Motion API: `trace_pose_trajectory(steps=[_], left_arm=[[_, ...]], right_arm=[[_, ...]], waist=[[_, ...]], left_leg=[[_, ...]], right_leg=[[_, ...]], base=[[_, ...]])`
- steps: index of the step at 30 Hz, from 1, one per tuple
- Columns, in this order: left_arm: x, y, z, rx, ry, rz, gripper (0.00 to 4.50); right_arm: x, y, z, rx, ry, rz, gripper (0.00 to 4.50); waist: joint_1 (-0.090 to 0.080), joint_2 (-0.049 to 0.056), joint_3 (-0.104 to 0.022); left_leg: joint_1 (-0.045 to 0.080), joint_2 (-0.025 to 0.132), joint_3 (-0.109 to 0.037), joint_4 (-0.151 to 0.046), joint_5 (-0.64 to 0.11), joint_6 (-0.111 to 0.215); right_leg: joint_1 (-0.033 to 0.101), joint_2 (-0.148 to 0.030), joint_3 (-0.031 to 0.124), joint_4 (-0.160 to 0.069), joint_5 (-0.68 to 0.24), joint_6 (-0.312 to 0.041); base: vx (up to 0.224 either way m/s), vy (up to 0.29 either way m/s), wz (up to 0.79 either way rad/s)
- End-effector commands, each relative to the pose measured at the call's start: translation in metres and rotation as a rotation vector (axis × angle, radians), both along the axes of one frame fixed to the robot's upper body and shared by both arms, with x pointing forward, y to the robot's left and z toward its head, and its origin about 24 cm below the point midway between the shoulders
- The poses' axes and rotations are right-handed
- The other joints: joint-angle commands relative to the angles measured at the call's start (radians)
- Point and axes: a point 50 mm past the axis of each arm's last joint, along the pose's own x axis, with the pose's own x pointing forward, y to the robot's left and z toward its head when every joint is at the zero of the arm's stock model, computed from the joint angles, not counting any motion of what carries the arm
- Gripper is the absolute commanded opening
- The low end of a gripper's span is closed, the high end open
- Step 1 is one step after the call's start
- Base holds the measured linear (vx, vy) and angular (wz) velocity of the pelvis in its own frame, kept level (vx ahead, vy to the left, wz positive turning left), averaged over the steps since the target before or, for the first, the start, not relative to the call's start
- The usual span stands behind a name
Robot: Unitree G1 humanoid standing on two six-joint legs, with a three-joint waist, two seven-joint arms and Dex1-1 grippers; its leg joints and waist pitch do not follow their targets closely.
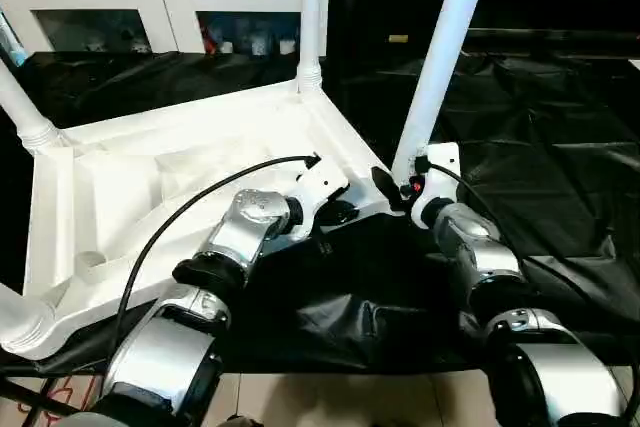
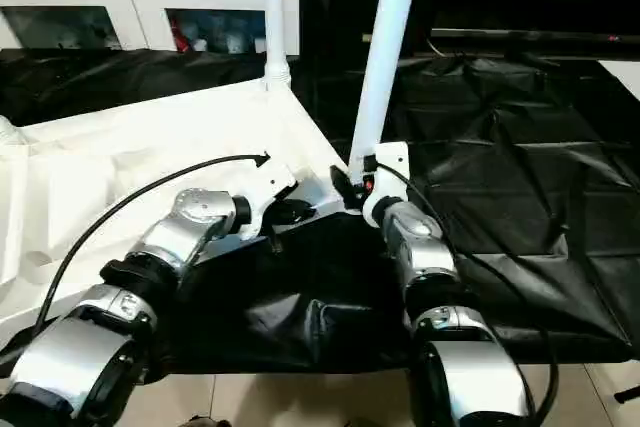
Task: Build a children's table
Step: Rotate leg to tighten
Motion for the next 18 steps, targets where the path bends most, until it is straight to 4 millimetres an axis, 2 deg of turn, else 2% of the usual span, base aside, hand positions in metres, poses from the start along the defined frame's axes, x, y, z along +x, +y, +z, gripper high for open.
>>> trace_pose_trajectory(steps=[1, 4, 8, 10, 11, 17, 18], left_arm=[[-0.008, -0.02, 0.01, -0.07, -0.033, -0.156, 0.0], [-0.01, -0.01, 0.012, -0.063, -0.016, -0.206, 0.0], [-0.017, 0.008, 0.014, -0.046, 0.009, -0.295, 0.0], [-0.018, 0.01, 0.014, -0.042, 0.014, -0.313, 0.0], [-0.021, 0.02, 0.015, -0.027, 0.036, -0.351, 0.0], [-0.024, 0.029, 0.017, -0.012, 0.052, -0.384, 0.0], [-0.024, 0.03, 0.018, -0.008, 0.054, -0.387, 0.0]], right_arm=[[-0.015, 0.036, -0.004, 0.018, 0.02, 0.308, 3.34], [-0.026, 0.029, -0.006, 0.002, 0.024, 0.438, 3.34], [-0.04, 0.015, -0.006, -0.004, 0.044, 0.572, 3.34], [-0.042, 0.013, -0.006, -0.004, 0.051, 0.593, 3.34], [-0.051, 0.008, -0.006, -0.008, 0.081, 0.669, 3.34], [-0.06, 0.005, -0.005, -0.019, 0.123, 0.751, 3.34], [-0.06, 0.005, -0.004, -0.02, 0.128, 0.756, 3.19]], waist=[[0.01, -0.016, -0.066], [0.021, -0.012, -0.067], [0.029, -0.008, -0.066], [0.034, -0.007, -0.066], [0.035, -0.005, -0.064], [0.041, -0.006, -0.065], [0.039, -0.007, -0.065]], left_leg=[[0.013, 0.024, -0.012, -0.06, -0.227, 0.09], [0.018, 0.029, -0.008, -0.057, -0.198, 0.097], [0.02, 0.034, -0.009, -0.062, -0.209, 0.092], [0.023, 0.035, -0.009, -0.064, -0.231, 0.08], [0.024, 0.034, -0.01, -0.067, -0.244, 0.069], [0.025, 0.034, -0.011, -0.067, -0.245, 0.051], [0.024, 0.034, -0.011, -0.067, -0.239, 0.05]], right_leg=[[0.048, -0.045, 0.026, -0.076, -0.156, -0.234], [0.045, -0.042, 0.024, -0.069, -0.129, -0.257], [0.042, -0.042, 0.024, -0.068, -0.13, -0.264], [0.04, -0.042, 0.025, -0.068, -0.148, -0.264], [0.041, -0.04, 0.025, -0.072, -0.164, -0.257], [0.04, -0.043, 0.027, -0.07, -0.172, -0.25], [0.04, -0.043, 0.027, -0.069, -0.163, -0.251]], base=[[0.0, 0.0, 0.0], [0.0, 0.0, 0.0], [0.0, 0.0, 0.0], [0.0, 0.0, 0.0], [0.0, 0.0, 0.0], [0.0, 0.0, 0.0], [0.0, 0.0, 0.0]])
